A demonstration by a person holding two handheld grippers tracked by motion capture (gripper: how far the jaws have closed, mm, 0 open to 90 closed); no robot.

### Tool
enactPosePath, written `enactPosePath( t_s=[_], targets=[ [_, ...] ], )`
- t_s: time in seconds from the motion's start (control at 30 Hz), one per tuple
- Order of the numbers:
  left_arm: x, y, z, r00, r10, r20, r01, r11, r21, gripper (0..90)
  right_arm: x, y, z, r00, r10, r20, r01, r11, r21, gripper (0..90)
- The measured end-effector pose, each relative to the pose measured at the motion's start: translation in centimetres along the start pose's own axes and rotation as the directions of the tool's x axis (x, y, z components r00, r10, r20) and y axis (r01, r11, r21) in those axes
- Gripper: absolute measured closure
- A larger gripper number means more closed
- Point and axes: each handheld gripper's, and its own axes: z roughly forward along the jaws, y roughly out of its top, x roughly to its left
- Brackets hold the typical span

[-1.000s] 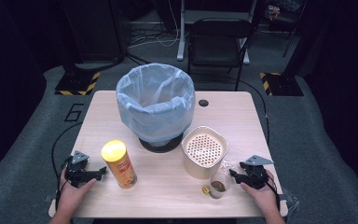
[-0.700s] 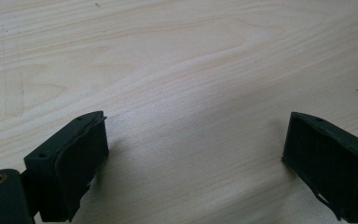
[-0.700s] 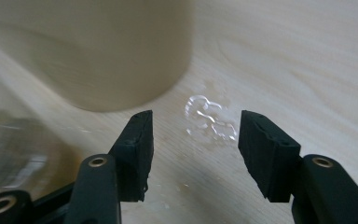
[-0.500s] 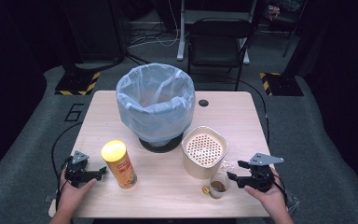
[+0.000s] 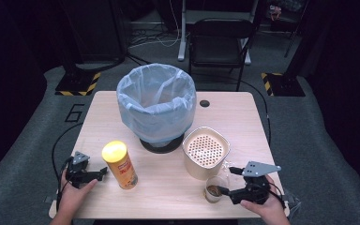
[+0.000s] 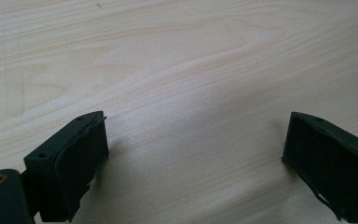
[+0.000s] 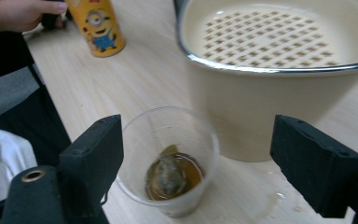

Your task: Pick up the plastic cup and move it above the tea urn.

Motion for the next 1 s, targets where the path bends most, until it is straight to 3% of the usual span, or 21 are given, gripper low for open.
enactPosePath(
  t_s=[0.13, 0.5, 0.53, 0.63, 0.77, 0.9, 0.93, 1.0],
  targets=[
    [0.0, 0.0, 0.0, 1.0000, 0.000, 0.000, 0.000, 1.0000, 0.000, 6.4, 0.6, -0.5, 1.6, 0.9995, -0.022, -0.022, 0.022, 0.999, 0.025, 13.7],
    [0.0, 0.0, 0.0, 1.0000, 0.000, 0.001, 0.000, 1.0000, 0.000, 6.4, 1.2, -1.1, 4.2, 0.9978, -0.060, -0.028, 0.062, 0.995, 0.083, 10.9],
    [0.0, 0.0, 0.0, 1.0000, 0.000, 0.001, 0.000, 1.0000, 0.000, 6.4, 1.4, -1.3, 4.6, 0.9977, -0.065, -0.018, 0.067, 0.992, 0.108, 14.6],
    [0.0, 0.0, 0.0, 1.0000, 0.000, 0.000, 0.000, 1.0000, 0.000, 6.4, 1.4, -1.4, 4.8, 0.9961, -0.088, -0.001, 0.087, 0.990, 0.110, 20.7],
    [0.0, 0.0, 0.0, 1.0000, 0.000, 0.001, 0.000, 1.0000, 0.000, 6.4, 0.8, -1.6, 4.3, 0.9972, -0.070, 0.027, 0.066, 0.992, 0.103, 21.9],
    [0.0, 0.0, 0.0, 1.0000, 0.000, 0.000, 0.000, 1.0000, -0.002, 6.4, -0.8, -1.9, 3.4, 0.9962, -0.031, 0.082, 0.023, 0.995, 0.102, 22.1],
    [0.0, 0.0, 0.0, 1.0000, 0.001, 0.001, -0.001, 1.0000, 0.000, 6.4, -1.9, -2.2, 2.8, 0.9940, -0.008, 0.109, -0.003, 0.995, 0.097, 22.2],
    [0.0, 0.0, 0.0, 1.0000, 0.000, -0.001, 0.000, 1.0000, -0.004, 6.4, -2.8, -2.3, 2.4, 0.9907, 0.004, 0.136, -0.017, 0.996, 0.093, 22.3]
  ],
)
